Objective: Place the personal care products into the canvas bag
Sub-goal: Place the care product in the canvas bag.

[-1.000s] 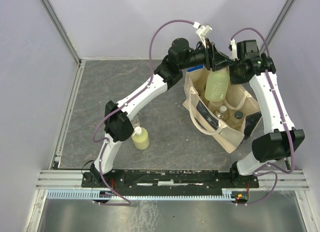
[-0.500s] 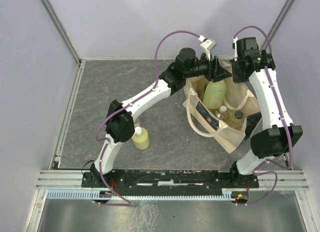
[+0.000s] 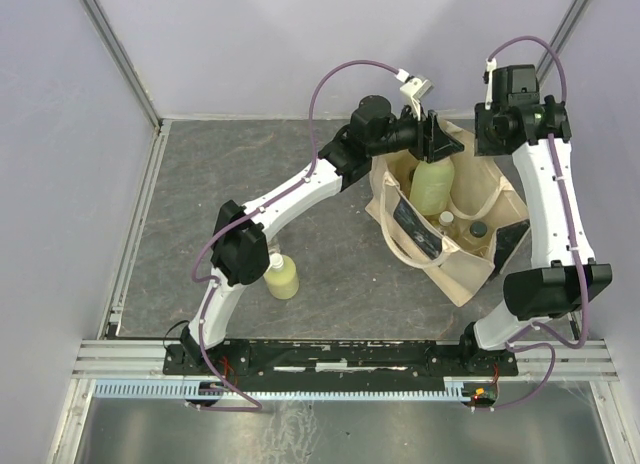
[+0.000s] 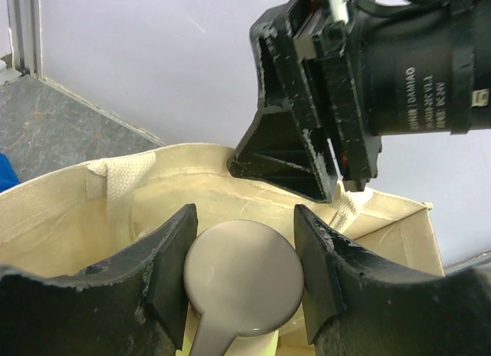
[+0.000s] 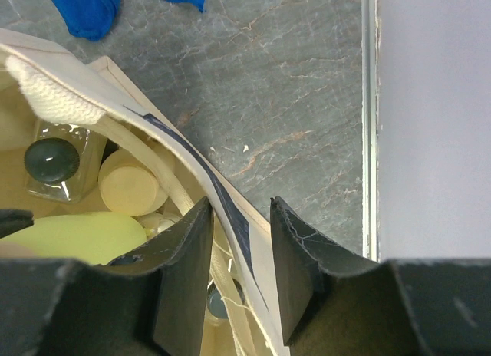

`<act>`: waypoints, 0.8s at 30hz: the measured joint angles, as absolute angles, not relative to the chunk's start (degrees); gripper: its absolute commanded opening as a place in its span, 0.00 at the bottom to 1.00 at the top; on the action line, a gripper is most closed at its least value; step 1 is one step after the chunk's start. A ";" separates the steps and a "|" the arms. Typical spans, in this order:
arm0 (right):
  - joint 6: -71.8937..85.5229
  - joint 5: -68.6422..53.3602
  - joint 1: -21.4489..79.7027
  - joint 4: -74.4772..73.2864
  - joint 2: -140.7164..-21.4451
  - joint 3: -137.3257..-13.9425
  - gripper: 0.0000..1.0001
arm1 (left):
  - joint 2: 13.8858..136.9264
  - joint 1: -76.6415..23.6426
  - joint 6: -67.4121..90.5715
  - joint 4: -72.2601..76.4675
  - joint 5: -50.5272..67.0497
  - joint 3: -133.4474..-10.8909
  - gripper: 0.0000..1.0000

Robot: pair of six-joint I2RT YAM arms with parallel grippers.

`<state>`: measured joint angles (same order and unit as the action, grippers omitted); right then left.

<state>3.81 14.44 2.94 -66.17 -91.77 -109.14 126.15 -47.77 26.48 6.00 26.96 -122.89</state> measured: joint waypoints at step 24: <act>4.69 12.12 2.83 -67.29 -91.35 -116.44 0.47 | 130.08 -51.94 25.52 15.64 21.93 -124.66 0.03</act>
